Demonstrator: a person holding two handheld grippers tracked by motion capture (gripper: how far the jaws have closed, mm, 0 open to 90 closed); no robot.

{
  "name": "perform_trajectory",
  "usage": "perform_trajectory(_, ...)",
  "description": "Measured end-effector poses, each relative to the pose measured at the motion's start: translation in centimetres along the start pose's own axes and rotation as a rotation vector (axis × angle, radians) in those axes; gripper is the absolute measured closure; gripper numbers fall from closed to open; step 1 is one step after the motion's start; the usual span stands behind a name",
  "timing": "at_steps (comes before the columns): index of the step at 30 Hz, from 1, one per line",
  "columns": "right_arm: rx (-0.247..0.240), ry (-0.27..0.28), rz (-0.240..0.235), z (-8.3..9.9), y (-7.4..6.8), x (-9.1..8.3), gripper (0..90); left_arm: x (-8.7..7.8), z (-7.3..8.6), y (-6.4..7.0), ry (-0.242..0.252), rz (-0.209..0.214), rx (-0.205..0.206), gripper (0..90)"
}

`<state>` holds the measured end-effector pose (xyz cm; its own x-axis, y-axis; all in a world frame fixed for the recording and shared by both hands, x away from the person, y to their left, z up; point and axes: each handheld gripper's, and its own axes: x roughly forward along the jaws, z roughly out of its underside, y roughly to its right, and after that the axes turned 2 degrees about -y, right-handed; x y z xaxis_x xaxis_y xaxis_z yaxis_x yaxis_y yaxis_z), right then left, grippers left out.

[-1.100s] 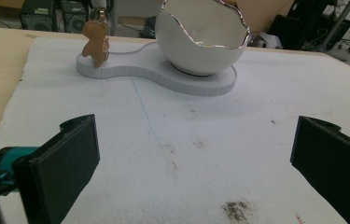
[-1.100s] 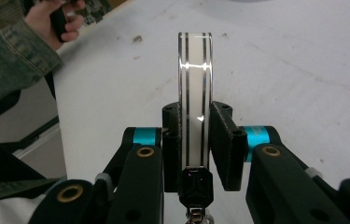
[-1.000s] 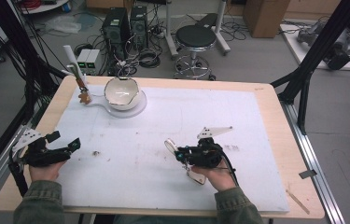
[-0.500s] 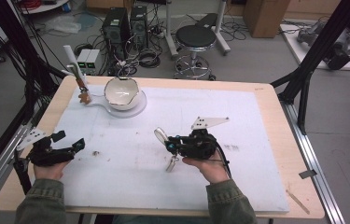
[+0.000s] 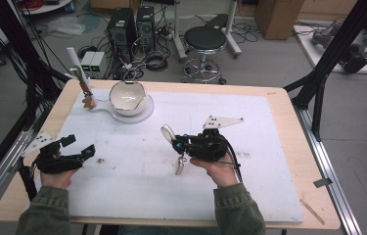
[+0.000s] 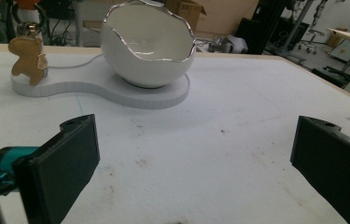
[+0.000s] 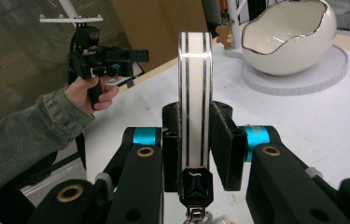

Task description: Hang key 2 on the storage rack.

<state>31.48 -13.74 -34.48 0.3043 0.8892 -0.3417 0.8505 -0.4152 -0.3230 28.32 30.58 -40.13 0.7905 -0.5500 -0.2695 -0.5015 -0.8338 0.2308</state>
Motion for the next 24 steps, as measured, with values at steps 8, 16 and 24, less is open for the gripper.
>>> perform_trajectory(8,-0.015,0.016,-0.027,-1.1,-0.6,1.1,75.1,0.4,-1.3,1.6,0.011,0.06,-0.01,1.7)
perform_trajectory(16,-0.036,0.026,-0.058,-2.0,-1.0,2.1,75.1,1.0,-2.5,3.3,0.021,0.128,0.01,1.7)
perform_trajectory(24,-0.047,0.026,-0.061,-2.0,-1.4,2.4,75.1,1.7,-3.6,5.3,0.037,0.216,0.026,1.8)
